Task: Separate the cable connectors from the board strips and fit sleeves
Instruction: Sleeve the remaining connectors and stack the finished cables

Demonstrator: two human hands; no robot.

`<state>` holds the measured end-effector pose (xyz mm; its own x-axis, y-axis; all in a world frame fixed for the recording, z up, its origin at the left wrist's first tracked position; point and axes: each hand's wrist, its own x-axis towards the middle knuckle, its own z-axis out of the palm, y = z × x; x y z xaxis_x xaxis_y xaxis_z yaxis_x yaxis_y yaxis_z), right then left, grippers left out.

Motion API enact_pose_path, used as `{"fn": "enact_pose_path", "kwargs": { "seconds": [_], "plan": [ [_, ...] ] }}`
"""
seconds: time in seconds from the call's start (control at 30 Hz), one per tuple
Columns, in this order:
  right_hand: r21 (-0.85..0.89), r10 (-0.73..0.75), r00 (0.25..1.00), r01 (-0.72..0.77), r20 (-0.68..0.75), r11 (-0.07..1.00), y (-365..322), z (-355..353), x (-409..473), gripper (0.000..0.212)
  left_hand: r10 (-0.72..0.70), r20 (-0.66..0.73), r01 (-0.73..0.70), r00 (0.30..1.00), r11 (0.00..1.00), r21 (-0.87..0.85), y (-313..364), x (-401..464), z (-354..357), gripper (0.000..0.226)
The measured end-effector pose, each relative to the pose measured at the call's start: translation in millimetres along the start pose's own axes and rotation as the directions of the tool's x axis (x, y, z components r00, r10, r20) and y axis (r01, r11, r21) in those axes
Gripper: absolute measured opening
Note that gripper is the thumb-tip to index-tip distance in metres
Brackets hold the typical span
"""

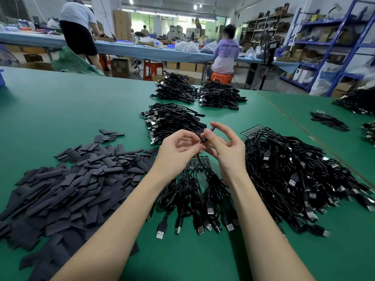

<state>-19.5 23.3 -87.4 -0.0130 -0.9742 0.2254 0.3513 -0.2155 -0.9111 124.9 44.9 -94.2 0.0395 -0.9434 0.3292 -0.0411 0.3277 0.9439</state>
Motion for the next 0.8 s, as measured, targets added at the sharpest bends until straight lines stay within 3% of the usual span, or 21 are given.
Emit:
{"fn": "enact_pose_path", "kwargs": {
  "seconds": [0.2,0.33,0.4,0.53,0.67,0.73,0.8],
  "plan": [
    [0.046,-0.001,0.999,0.003,-0.042,0.999,2,-2,3,0.023,-0.051,0.024,0.050,0.998,0.998,0.039,-4,1,0,0.016],
    [0.073,-0.024,0.996,0.031,-0.088,0.997,0,-5,7,0.024,-0.136,0.194,0.092,0.971,0.971,0.221,-10,0,4,0.007],
    [0.088,-0.017,0.993,0.028,-0.118,0.996,-4,-9,11,0.025,-0.123,0.236,0.076,0.964,0.977,0.198,-7,-2,11,0.005],
    [-0.112,0.192,0.978,-0.201,-0.082,0.973,-15,-29,16,0.036,-0.051,0.144,0.024,0.988,0.983,0.182,6,8,24,0.013],
    [-0.400,0.433,0.898,-0.370,0.076,0.838,-15,-46,14,0.052,-0.049,0.050,0.038,0.998,0.978,0.206,23,43,39,0.015],
    [-0.402,0.471,0.867,-0.377,0.165,0.834,-12,-49,14,0.052,-0.073,0.041,0.062,0.996,0.971,0.230,29,63,43,0.013],
    [-0.310,0.434,0.888,-0.375,0.148,0.873,-9,-49,15,0.046,-0.067,0.044,0.053,0.997,0.964,0.259,31,84,47,0.013]
  ]
}}
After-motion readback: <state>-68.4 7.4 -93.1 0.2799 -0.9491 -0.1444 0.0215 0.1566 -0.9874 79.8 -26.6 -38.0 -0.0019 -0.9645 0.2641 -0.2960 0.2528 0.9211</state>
